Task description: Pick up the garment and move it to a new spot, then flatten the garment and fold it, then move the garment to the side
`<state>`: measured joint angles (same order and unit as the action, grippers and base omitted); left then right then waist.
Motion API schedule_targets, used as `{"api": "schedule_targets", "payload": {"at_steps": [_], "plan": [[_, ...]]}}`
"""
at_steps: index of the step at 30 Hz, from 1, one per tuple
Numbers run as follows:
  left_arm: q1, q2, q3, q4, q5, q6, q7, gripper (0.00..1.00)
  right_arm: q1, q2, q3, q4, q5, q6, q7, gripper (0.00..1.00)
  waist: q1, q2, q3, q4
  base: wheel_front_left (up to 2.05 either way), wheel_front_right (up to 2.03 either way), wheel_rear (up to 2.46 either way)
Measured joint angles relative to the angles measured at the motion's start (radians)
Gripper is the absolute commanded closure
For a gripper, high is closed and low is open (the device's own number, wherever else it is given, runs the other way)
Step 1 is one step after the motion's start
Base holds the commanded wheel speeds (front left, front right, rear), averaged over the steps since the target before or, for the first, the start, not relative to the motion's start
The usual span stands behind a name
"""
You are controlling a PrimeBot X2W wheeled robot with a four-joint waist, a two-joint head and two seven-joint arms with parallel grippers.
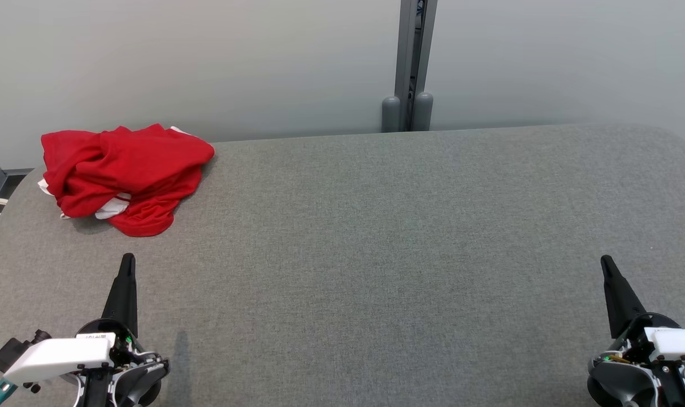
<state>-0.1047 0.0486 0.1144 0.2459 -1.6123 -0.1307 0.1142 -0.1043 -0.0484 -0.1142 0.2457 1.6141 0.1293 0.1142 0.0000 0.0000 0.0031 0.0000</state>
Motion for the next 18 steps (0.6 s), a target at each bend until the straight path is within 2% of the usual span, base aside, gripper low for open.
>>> {"api": "schedule_targets", "payload": {"at_steps": [18], "plan": [[0.0, 0.0, 0.0, 0.0, 0.0, 0.0, 0.0, 1.0, 0.0, 0.0, 0.0, 0.0, 0.0, 0.0, 0.0, 1.0, 0.0, 0.0, 0.0, 0.0, 0.0, 0.0, 0.0]]}}
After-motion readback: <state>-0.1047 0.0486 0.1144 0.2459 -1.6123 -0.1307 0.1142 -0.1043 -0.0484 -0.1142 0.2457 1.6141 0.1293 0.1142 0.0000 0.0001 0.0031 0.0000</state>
